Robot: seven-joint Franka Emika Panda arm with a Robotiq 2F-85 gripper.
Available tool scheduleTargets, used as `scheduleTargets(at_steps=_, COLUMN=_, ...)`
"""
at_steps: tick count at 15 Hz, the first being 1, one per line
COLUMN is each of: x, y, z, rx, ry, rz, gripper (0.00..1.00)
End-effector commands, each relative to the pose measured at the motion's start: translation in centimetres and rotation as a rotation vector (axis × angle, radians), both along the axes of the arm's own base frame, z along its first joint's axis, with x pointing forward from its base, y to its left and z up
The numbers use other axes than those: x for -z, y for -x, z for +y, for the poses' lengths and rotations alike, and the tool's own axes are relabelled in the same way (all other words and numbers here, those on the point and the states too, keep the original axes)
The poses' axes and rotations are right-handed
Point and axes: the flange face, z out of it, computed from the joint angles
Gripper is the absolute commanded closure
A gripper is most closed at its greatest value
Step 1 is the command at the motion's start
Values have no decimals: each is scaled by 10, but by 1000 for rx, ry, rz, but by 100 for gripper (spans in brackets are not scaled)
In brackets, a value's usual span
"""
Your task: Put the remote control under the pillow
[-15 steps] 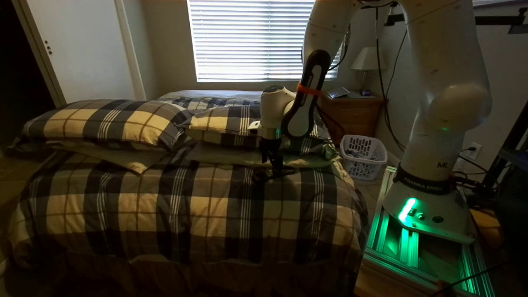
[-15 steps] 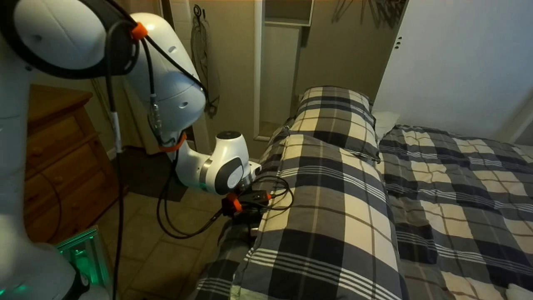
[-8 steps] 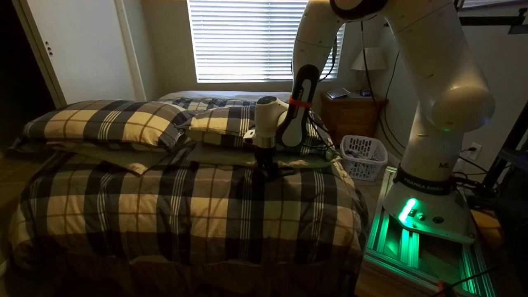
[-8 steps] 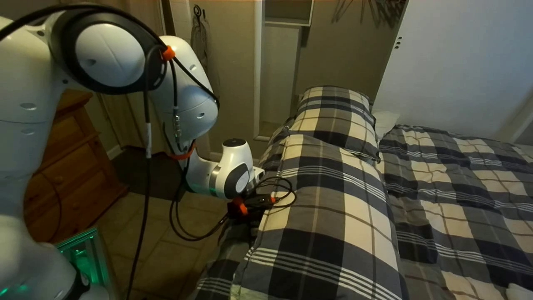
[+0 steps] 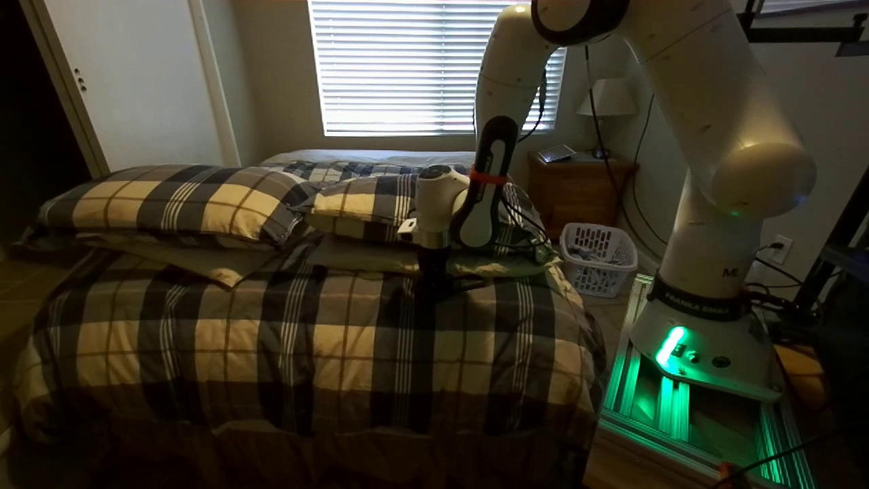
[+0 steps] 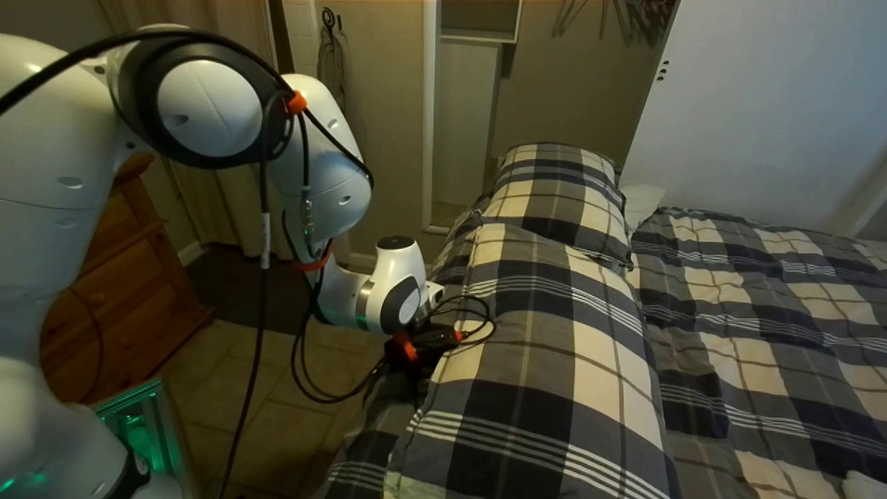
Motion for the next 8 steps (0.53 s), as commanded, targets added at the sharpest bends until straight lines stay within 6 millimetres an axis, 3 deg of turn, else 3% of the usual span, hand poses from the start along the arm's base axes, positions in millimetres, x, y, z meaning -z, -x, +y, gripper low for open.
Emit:
scheduleTargets(at_steps=1, x=8, y=-7, z=-1, rx=0, ry=10, rz=-6, gripper=45)
scheduleTargets(at_steps=2, x=8, y=-7, z=-2, rx=0, ry=11, rz=-6, gripper=40)
scheduleTargets(at_steps=3, x=9, y=-7, z=-2, rx=0, ry=11, rz=-5, gripper=42)
scheduleTargets(at_steps=6, x=8, y=-8, z=-2, rx=3, ry=17, rz=-5, gripper=64)
scheduleTargets(at_steps=8, x=8, y=-8, z=-3, rx=5, ry=31, rz=-2, gripper=69)
